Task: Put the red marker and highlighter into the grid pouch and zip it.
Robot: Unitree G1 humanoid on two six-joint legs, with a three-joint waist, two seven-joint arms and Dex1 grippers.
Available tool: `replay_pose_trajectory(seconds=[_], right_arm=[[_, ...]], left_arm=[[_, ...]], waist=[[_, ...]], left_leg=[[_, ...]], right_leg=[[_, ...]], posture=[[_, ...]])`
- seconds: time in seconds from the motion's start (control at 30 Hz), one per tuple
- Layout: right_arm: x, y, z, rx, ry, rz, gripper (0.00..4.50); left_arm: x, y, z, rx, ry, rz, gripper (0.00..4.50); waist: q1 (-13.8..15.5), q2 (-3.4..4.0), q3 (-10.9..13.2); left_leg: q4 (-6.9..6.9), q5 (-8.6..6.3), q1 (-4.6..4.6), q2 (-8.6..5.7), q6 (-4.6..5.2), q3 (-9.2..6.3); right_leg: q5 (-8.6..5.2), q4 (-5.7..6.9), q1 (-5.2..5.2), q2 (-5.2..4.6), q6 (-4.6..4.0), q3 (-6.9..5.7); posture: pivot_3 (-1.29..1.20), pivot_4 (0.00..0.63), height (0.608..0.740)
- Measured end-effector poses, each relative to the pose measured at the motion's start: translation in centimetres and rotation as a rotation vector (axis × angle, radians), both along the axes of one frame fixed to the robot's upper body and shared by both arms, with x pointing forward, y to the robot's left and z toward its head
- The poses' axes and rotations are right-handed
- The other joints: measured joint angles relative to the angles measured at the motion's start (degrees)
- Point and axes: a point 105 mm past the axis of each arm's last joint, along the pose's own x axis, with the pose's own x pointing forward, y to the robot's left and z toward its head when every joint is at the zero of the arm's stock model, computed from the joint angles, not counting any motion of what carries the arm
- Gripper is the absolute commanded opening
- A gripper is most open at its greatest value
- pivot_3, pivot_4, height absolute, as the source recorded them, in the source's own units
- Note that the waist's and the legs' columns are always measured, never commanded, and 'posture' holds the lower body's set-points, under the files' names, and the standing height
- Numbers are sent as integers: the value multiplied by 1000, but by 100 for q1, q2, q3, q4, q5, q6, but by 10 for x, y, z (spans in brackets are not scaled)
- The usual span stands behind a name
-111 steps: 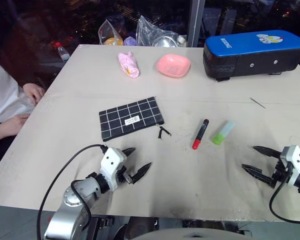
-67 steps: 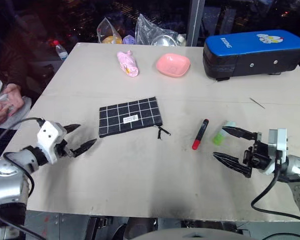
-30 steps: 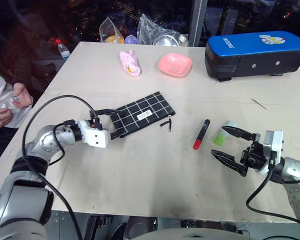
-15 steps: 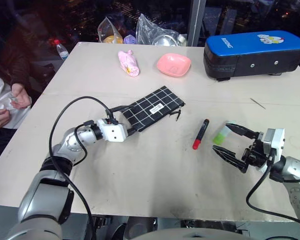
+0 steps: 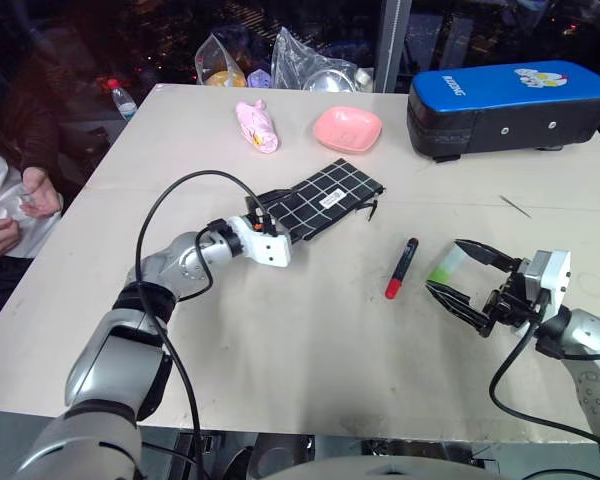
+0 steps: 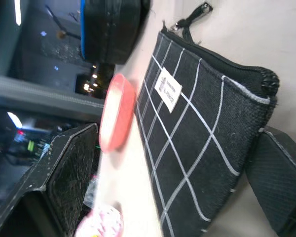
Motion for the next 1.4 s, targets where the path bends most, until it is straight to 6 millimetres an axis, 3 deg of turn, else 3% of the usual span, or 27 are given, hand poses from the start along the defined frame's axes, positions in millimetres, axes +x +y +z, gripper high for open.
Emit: replay_pose_trajectory(seconds=[0.17, 0.27, 0.43, 0.6, 0.73, 1.0, 1.13, 1.23, 1.3, 1.4], right_arm=[[0, -1, -1, -3, 2, -13, 4500], [0, -2, -2, -2, 6, -22, 4500], [3, -5, -4, 5, 27, -77, 4500], [7, -8, -6, 2, 48, -129, 4500], [8, -10, -6, 3, 50, -142, 4500], [8, -12, -8, -7, 57, -154, 4500], [9, -11, -8, -11, 59, -157, 4500], [22, -13, -6, -26, 83, -223, 4500], [39, -12, 0, -66, 97, -309, 4500], [54, -11, 0, -96, 155, -382, 4500]], left_arm=[[5, -8, 1, 23, -56, -1, 4452], [9, -9, -7, 56, -67, 19, 3579], [21, -18, -11, 78, -91, 63, 1281], [26, -28, -7, 64, -123, 61, 1281], [27, -31, -4, 53, -140, 55, 87], [26, -29, -2, 7, -126, 53, 87], [19, -29, -2, -122, -32, 40, 87], [11, -29, 3, -301, 71, 21, 87], [2, -32, 16, -426, 104, -21, 87], [-7, -35, 28, -490, 128, -58, 87]], waist=[[-3, 0, 0], [3, 0, 0], [10, -2, 1], [6, -2, 1], [7, -1, 1], [6, 0, 0], [3, 0, 0], [-26, 1, 2], [-44, 1, 2], [-30, 1, 2]], left_leg=[[0, 2, 1, 3, -3, 2], [5, 2, -1, 2, -3, 2], [34, -2, -19, 2, 3, -7], [42, -4, -21, 2, 6, -6], [44, -3, -20, 2, 6, -6], [54, -5, -18, 2, 8, -6], [54, -4, -20, 4, 7, -6], [59, -4, -20, 7, 6, -2], [64, -3, -21, 7, 4, 2], [64, -1, -18, 6, 2, 1]], right_leg=[[0, 1, -1, -1, 0, 3], [0, 2, -1, 0, 0, 2], [0, 5, -1, 2, 1, -9], [2, 5, -1, 1, 5, -7], [2, 9, -1, 0, 5, -7], [2, 15, 3, -1, 5, -6], [2, 13, 1, -14, 5, -7], [3, 23, -5, -23, 4, -3], [2, 48, -15, -29, 3, 10], [2, 56, -15, -24, 3, 26]], posture=[[0, 150, 740], [0, 150, 740], [0, 150, 740], [0, 150, 740], [0, 150, 740], [0, 150, 740], [0, 150, 740], [0, 150, 740], [0, 150, 740], [0, 150, 740]])
